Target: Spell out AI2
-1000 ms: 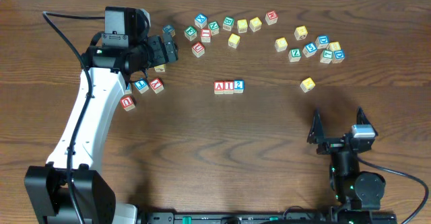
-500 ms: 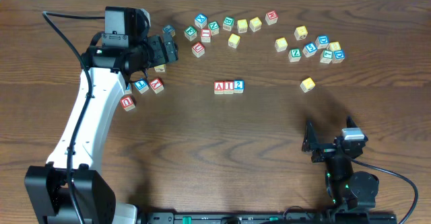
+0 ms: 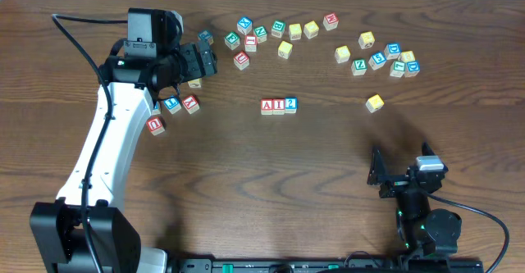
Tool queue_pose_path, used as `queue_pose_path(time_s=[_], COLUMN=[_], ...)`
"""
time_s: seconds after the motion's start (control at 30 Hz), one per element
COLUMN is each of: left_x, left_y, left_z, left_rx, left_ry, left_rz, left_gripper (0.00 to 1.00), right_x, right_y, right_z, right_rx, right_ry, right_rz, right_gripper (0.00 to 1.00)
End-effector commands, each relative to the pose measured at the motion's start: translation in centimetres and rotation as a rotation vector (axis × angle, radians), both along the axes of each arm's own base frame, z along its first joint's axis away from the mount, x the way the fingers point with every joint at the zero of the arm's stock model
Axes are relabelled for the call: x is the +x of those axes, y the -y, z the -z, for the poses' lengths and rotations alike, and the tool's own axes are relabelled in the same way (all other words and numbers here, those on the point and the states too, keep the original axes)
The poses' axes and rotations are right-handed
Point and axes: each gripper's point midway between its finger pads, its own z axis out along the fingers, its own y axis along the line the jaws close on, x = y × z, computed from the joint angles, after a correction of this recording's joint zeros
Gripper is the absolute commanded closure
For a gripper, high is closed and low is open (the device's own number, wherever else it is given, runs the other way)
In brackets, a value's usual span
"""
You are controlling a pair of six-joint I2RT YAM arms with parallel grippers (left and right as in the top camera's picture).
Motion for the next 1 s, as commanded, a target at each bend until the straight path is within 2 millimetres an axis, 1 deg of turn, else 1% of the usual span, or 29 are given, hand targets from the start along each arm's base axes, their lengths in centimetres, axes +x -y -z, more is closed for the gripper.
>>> queue_pose_path(time_s=[0.0,0.23,0.33,0.47,0.63,0.7,0.77,0.87,0.97], left_x=[0.2,0.1,0.3,-0.1,-0.6,-1.3,-2.6,-4.8,-7.4], left_y=[-0.2,-0.3,-1.1,-1.3,-1.3,-1.4,-2.1,-3.6,-5.3], left_z=[-0.1,0.0,-0.3,-1.8,-5.0,-6.1,-6.9,-7.3,-7.1], left_rx=[0.004,0.008,0.042,0.058,0.144,0.183,0.226,0.268,0.282], left_ry=[0.002,-0.003,0.011,0.058,0.253,0.329,0.391,0.451,0.515], left_rz=[-0.008,-0.007,-0.033,-0.023,0.082,0.116,0.113,0.052,0.001], left_gripper=[0.02,0.02,0.02,0.02,0.02,0.02,0.02,0.02,0.03], right_x=[-0.1,-0.1,-0.1,-0.1,-0.1,-0.1,-0.1,-0.1,-0.1], right_y=[-0.4,-0.4,-0.4,-0.4,-0.4,-0.4,-0.4,-0.4,-0.4], right_z=[0.0,0.0,0.0,0.0,0.0,0.0,0.0,0.0,0.0], right_rx=[0.000,0.000,0.000,0.000,0.000,0.000,0.000,0.000,0.000], right_ry=[0.003,0.003,0.003,0.003,0.003,0.003,0.003,0.003,0.003], right_rz=[-0.019,-0.019,-0.019,-0.019,-0.019,-0.020,-0.019,-0.019,-0.019], right_gripper=[0.01,0.01,0.01,0.01,0.01,0.01,0.01,0.01,0.01])
